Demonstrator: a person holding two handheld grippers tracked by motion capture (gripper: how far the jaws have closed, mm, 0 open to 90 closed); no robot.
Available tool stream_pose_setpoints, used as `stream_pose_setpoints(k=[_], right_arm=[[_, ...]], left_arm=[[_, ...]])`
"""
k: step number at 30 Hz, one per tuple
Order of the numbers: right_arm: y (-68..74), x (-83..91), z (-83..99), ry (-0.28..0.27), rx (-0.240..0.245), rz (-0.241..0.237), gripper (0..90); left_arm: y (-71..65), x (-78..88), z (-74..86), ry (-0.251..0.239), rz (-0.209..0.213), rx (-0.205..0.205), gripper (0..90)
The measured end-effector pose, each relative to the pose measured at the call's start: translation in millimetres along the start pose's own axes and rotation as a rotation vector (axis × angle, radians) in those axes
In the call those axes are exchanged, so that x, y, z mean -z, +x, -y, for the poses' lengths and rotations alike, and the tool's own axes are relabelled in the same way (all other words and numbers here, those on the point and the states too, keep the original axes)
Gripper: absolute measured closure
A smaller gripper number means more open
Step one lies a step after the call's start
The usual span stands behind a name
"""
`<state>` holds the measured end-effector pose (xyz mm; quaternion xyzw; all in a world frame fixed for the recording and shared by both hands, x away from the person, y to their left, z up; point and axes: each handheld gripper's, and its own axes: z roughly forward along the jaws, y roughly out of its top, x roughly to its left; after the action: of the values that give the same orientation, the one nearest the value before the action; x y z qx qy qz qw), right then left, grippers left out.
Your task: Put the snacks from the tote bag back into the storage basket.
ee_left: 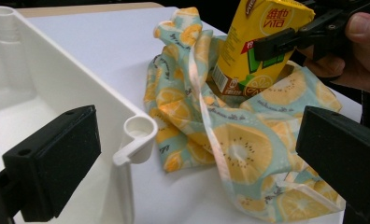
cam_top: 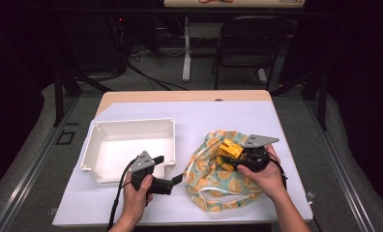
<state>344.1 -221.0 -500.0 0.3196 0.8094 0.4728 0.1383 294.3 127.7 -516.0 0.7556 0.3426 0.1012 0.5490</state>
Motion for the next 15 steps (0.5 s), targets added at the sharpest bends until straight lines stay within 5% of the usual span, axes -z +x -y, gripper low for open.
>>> stream_pose_setpoints(k=[8,15], right_arm=[[7.7,5.5,-10.3,-0.022,-0.044,0.016,51.2],[16.2,8.8,-18.2,-0.032,-0.053,0.018,51.2]], left_arm=[[-7.8,-4.6,-1.2,-0.002,0.020,-0.022,0.0],[-18.8,-7.8,-2.7,-0.040,-0.012,-0.062,0.1]])
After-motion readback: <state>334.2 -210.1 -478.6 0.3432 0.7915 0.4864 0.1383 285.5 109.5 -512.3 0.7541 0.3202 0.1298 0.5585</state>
